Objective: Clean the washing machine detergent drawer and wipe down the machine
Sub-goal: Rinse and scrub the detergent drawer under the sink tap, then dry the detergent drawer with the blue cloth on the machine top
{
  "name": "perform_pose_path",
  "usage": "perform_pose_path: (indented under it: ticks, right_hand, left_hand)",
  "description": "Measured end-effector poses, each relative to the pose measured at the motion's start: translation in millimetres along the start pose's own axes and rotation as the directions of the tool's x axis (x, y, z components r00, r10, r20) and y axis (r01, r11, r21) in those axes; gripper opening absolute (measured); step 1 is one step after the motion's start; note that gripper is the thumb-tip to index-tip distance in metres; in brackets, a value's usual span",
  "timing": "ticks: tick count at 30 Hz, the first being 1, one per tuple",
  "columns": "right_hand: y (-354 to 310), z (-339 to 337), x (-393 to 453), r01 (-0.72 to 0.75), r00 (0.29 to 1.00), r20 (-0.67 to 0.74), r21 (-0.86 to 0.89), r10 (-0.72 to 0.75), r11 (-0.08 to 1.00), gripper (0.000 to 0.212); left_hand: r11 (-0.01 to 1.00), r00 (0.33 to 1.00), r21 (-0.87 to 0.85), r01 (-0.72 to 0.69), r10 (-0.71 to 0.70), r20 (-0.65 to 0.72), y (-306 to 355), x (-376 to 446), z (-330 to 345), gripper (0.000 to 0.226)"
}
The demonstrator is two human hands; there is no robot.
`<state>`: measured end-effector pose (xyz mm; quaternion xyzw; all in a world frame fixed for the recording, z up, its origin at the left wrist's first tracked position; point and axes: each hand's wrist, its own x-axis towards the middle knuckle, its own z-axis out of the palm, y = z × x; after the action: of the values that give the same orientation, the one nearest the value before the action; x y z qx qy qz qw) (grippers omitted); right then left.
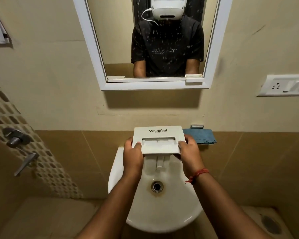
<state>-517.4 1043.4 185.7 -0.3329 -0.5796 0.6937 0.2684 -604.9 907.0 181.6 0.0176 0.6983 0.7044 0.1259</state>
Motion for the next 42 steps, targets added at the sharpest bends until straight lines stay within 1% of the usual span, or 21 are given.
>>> perform_pose_path:
  ticks: [6, 9, 11, 14, 16, 17, 19, 20, 21, 24, 25, 28, 29, 31, 33, 34, 35, 36, 38, 40, 42]
  right_hand:
    - [-0.2, 9.8, -7.2, 0.067, 0.998, 0.016, -0.037, -0.066, 0.997, 0.034]
    - [6.6, 14.5, -10.6, 0.078, 0.997, 0.034, -0.121, -0.075, 0.99, 0.028]
    - [15.5, 17.0, -7.7, 0.099, 0.995, 0.03, -0.165, -0.095, 0.981, 0.034]
    - [27.1, 20.4, -10.7, 0.068, 0.997, 0.049, -0.188, -0.06, 0.98, 0.043]
    - [30.6, 22.7, -17.9, 0.099, 0.994, 0.056, -0.216, -0.089, 0.971, 0.045]
    - [30.2, 23.5, -22.1, 0.121, 0.992, 0.056, -0.236, -0.111, 0.964, 0.042]
    - [28.2, 23.4, -25.9, 0.13, 0.99, 0.088, -0.287, -0.109, 0.949, 0.025]
    - [27.4, 21.8, -24.4, 0.126, 0.99, 0.108, -0.343, -0.094, 0.931, 0.019]
    - [27.0, 17.7, -19.6, 0.123, 0.99, 0.114, -0.423, -0.082, 0.898, 0.019]
    - [28.8, -5.8, 13.9, 0.139, 0.99, 0.097, -0.691, -0.099, 0.71, 0.04]
    - [29.2, -16.0, 30.0, 0.175, 0.985, 0.127, -0.762, -0.12, 0.624, 0.045]
    - [18.3, -44.0, 79.4, 0.268, 0.959, 0.221, -0.913, -0.177, 0.308, 0.059]
    - [14.3, -54.1, 96.2, 0.277, 0.953, 0.242, -0.939, -0.181, 0.203, 0.064]
    - [12.9, -75.0, 128.4, 0.284, 0.952, 0.281, -0.959, -0.123, 0.012, 0.079]
    - [19.1, -89.8, 154.1, 0.306, 0.951, 0.309, -0.938, 0.002, -0.161, 0.092]
    - [23.3, -95.5, 163.3, 0.33, 0.944, 0.326, -0.913, 0.061, -0.239, 0.093]
    - [27.6, -100.0, 169.1, 0.355, 0.935, 0.344, -0.884, 0.088, -0.305, 0.089]
    - [32.5, -103.4, 172.2, 0.377, 0.924, 0.375, -0.852, 0.079, -0.364, 0.081]
    - [42.1, -109.6, 173.2, 0.41, 0.873, 0.485, -0.787, -0.052, -0.461, 0.06]
    - [51.1, -119.5, 176.7, 0.463, 0.794, 0.593, -0.733, -0.136, -0.499, 0.045]
    - [54.0, -128.7, 181.9, 0.549, 0.732, 0.668, -0.695, -0.135, -0.465, 0.033]
  left_hand:
    - [1.0, 1.0, -0.019, 0.004, -0.004, 0.015, -3.0, 6.8, -8.5, 0.028]
    - [0.999, 1.0, -0.043, 0.014, -0.013, 0.02, -5.1, 10.0, -16.4, 0.028]
    - [0.997, 0.999, -0.069, 0.028, -0.025, 0.041, -6.1, 13.4, -21.0, 0.029]
    - [0.997, 0.997, -0.06, 0.043, -0.039, 0.06, -13.1, 16.3, -28.5, 0.03]
    - [0.997, 0.996, -0.057, 0.059, -0.055, 0.064, -18.9, 19.5, -33.4, 0.029]
    - [0.996, 0.995, -0.059, 0.074, -0.069, 0.068, -22.3, 21.0, -35.7, 0.029]
    - [0.99, 0.992, -0.079, 0.117, -0.113, 0.058, -29.5, 24.1, -40.1, 0.029]
    - [0.986, 0.989, -0.092, 0.141, -0.137, 0.047, -32.9, 25.7, -42.4, 0.028]
    - [0.982, 0.987, -0.104, 0.159, -0.157, 0.035, -35.9, 27.1, -44.1, 0.027]
    - [0.98, 0.986, -0.11, 0.168, -0.168, 0.008, -45.7, 29.2, -48.0, 0.03]
    - [0.98, 0.986, -0.111, 0.166, -0.167, 0.0, -48.9, 29.3, -48.7, 0.03]
    - [0.98, 0.986, -0.124, 0.157, -0.164, -0.041, -54.5, 29.1, -46.5, 0.027]
    - [0.979, 0.985, -0.135, 0.151, -0.161, -0.06, -55.2, 28.7, -43.9, 0.024]
    - [0.981, 0.985, -0.142, 0.132, -0.146, -0.096, -56.9, 26.8, -38.3, 0.021]
    - [0.981, 0.981, -0.15, 0.123, -0.143, -0.129, -58.2, 22.9, -32.8, 0.022]
    - [0.981, 0.978, -0.153, 0.122, -0.146, -0.151, -59.4, 20.8, -28.9, 0.025]
    - [0.982, 0.973, -0.15, 0.118, -0.144, -0.178, -60.4, 18.7, -24.4, 0.028]
    - [0.983, 0.969, -0.145, 0.112, -0.141, -0.204, -60.1, 15.3, -19.6, 0.029]
    - [0.983, 0.96, -0.152, 0.1, -0.135, -0.244, -59.1, 7.9, -11.8, 0.03]
    - [0.984, 0.953, -0.157, 0.08, -0.121, -0.277, -59.6, -1.2, -2.9, 0.029]
    - [0.983, 0.944, -0.173, 0.068, -0.12, -0.307, -57.9, -11.2, 5.2, 0.028]
